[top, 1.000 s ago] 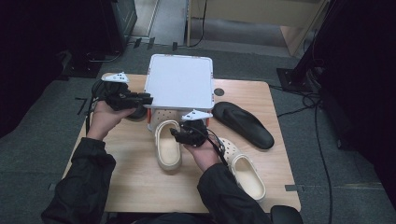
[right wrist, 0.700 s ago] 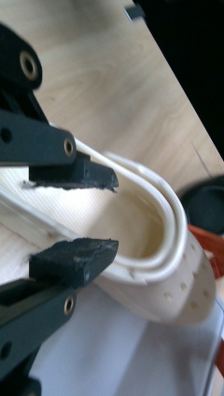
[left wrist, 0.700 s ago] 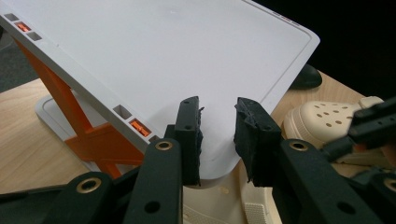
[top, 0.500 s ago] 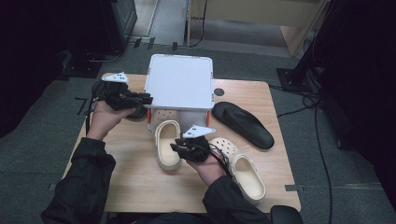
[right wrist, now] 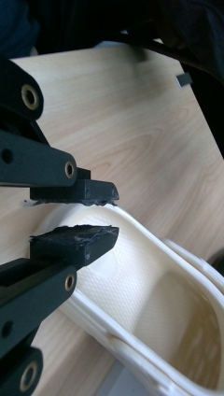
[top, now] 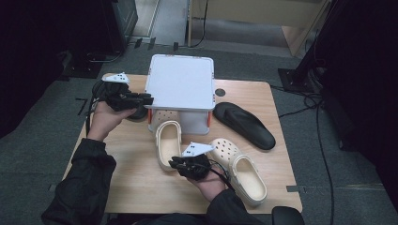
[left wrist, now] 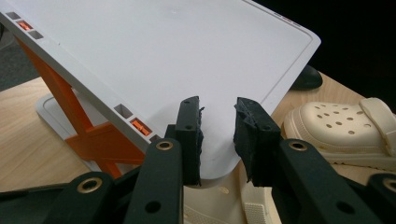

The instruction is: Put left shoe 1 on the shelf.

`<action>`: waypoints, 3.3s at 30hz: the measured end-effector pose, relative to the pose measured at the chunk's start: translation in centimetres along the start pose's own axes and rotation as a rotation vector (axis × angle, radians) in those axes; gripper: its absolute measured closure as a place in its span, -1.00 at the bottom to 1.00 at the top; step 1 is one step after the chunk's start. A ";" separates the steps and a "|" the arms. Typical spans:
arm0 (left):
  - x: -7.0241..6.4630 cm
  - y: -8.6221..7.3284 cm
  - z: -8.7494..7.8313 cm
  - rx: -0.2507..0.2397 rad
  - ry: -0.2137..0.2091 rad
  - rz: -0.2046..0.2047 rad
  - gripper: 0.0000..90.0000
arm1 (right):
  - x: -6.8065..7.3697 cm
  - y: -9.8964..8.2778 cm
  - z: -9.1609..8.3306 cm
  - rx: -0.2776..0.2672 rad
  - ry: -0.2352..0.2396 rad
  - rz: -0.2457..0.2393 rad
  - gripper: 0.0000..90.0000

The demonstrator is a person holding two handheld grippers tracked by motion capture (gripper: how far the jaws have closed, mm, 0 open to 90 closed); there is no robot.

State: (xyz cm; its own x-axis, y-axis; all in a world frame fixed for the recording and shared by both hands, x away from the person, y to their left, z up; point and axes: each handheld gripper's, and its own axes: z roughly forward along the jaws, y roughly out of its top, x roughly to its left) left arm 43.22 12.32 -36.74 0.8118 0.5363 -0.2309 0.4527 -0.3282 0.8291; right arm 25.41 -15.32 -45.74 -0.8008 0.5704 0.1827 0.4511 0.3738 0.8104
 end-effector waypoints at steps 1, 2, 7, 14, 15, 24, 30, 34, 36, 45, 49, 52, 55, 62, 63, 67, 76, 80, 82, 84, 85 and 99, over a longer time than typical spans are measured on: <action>0.0 0.0 0.0 0.000 0.000 0.000 0.58 | 0.2 -0.3 0.0 0.009 0.004 -0.004 0.73; 0.0 0.0 0.0 0.000 0.000 0.000 0.58 | 0.3 -0.5 0.0 0.010 0.010 -0.013 0.73; 0.0 0.0 0.0 -0.002 0.002 0.001 0.59 | 0.6 -1.8 0.3 0.055 0.036 -0.032 0.77; 0.0 0.0 0.0 -0.003 0.004 0.002 0.60 | 0.3 -3.4 1.8 0.124 0.034 -0.031 0.81; 0.0 0.0 0.0 -0.002 0.005 0.003 0.60 | 0.1 -3.4 2.0 0.125 0.039 -0.026 0.81; 0.0 -0.1 0.0 -0.004 0.003 0.003 0.60 | -0.5 -2.8 3.0 0.110 0.029 -0.035 0.86; 0.1 -0.1 0.0 -0.007 -0.001 -0.001 0.60 | -0.6 -1.9 4.0 0.088 0.014 -0.040 0.85; 0.1 -0.1 0.0 -0.008 -0.002 0.003 0.60 | -1.1 -1.0 4.6 0.061 0.000 -0.007 0.84; 0.0 -0.1 0.0 -0.008 -0.001 0.004 0.60 | -1.4 -0.5 4.8 0.041 -0.004 -0.004 0.84; 0.0 -0.1 0.0 -0.007 0.000 0.004 0.60 | -2.9 1.1 6.1 0.066 -0.039 0.000 0.86; 0.0 -0.1 0.0 -0.007 0.002 0.003 0.60 | -3.3 1.7 6.7 0.068 -0.049 0.000 0.87; 0.0 -0.1 0.0 -0.007 0.000 0.001 0.60 | -3.9 2.1 7.1 0.072 -0.049 0.010 0.89; 0.0 -0.1 0.0 -0.007 0.002 0.001 0.60 | -4.3 2.6 7.5 0.072 -0.064 0.008 0.87; 0.0 -0.1 0.0 -0.008 0.000 0.000 0.60 | -5.4 3.2 8.2 0.065 -0.075 0.023 0.86; 0.0 -0.1 0.0 -0.008 0.001 0.000 0.60 | -5.6 3.4 8.3 0.066 -0.081 0.028 0.86; 0.0 -0.1 0.0 -0.008 0.001 0.000 0.60 | -6.2 3.8 8.7 0.060 -0.084 0.030 0.84; 0.0 -0.1 0.0 -0.013 -0.001 -0.006 0.60 | -7.4 4.2 9.3 0.045 -0.077 0.050 0.73; 0.0 -0.2 0.0 -0.014 0.005 0.002 0.60 | -7.2 4.5 8.8 0.045 -0.053 0.068 0.69; -0.2 -0.1 0.0 -0.014 0.026 0.019 0.56 | -6.9 4.6 8.2 0.042 -0.043 0.060 0.67; -0.3 -0.1 0.0 -0.013 0.025 0.018 0.50 | -6.5 4.7 7.4 0.045 -0.040 0.050 0.62; -0.3 -0.1 -0.1 -0.011 0.022 0.015 0.47 | -6.3 4.7 6.9 0.042 -0.034 0.046 0.60; -2.6 0.5 -1.3 0.019 0.017 0.006 0.22 | -5.9 3.0 -0.8 0.041 -0.020 0.056 0.44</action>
State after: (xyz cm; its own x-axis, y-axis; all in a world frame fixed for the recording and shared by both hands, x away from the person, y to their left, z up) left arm 40.82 11.78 -35.05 0.8080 0.5476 -0.2174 0.4551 -0.3456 0.8206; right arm 31.13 -18.14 -43.95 -0.7660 0.6057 0.2155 0.5110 0.3702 0.7758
